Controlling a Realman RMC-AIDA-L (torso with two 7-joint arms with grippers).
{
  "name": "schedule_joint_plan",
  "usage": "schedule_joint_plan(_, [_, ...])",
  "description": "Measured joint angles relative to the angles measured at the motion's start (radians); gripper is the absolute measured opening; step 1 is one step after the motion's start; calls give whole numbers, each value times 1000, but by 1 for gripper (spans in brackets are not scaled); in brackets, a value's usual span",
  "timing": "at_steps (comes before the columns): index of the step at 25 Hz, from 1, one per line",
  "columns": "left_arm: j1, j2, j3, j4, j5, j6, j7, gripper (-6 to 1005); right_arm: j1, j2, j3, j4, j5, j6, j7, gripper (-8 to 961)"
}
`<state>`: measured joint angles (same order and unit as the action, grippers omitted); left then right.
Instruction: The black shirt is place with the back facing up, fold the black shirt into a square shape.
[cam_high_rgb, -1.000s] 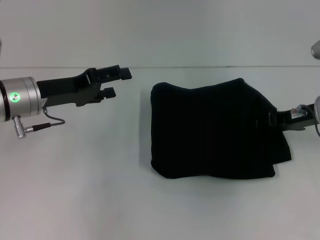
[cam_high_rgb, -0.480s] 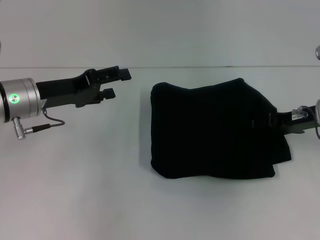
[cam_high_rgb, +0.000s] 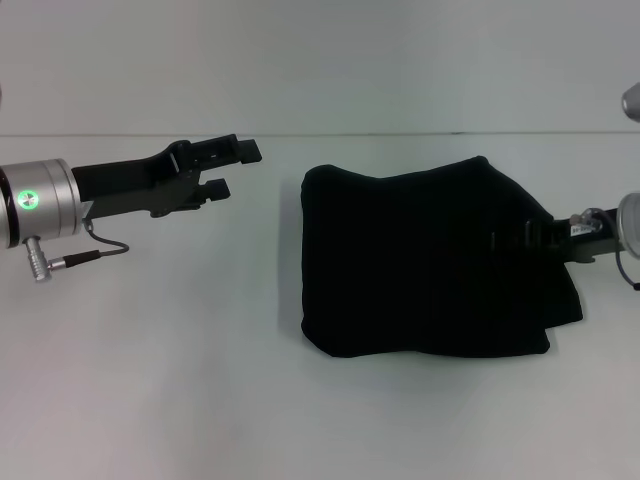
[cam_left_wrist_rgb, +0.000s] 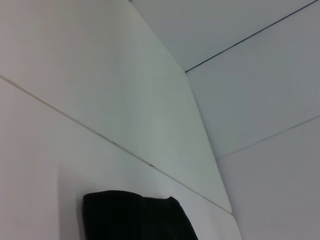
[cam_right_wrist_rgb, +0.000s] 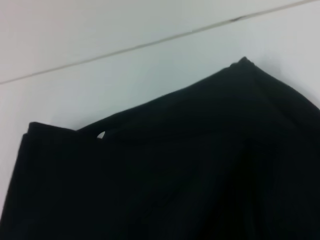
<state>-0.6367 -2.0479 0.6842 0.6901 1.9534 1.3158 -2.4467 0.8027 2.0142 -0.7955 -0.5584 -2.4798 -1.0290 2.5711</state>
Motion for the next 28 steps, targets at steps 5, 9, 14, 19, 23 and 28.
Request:
schedule_joint_plan(5, [-2, 0, 0, -6, -5, -1, 5, 884, 8, 7, 0, 41, 23, 37, -19, 684])
schedule_joint_plan(9, [1, 3, 0, -9, -21, -4, 12, 884, 11, 8, -2, 54, 74, 39, -43, 684])
schedule_joint_plan(14, [2, 3, 0, -9, -21, -5, 12, 884, 12, 9, 0, 50, 87, 27, -47, 684])
schedule_joint_plan(19, [2, 3, 0, -9, -21, -5, 12, 883, 12, 9, 4, 46, 90, 1, -44, 683])
schedule_joint_plan(23, [2, 3, 0, -9, -21, -5, 12, 883, 12, 3, 5, 44, 99, -29, -41, 682])
schedule_joint_plan(28, [2, 2, 0, -9, -21, -8, 12, 883, 10, 3, 5, 44, 113, -13, -56, 681])
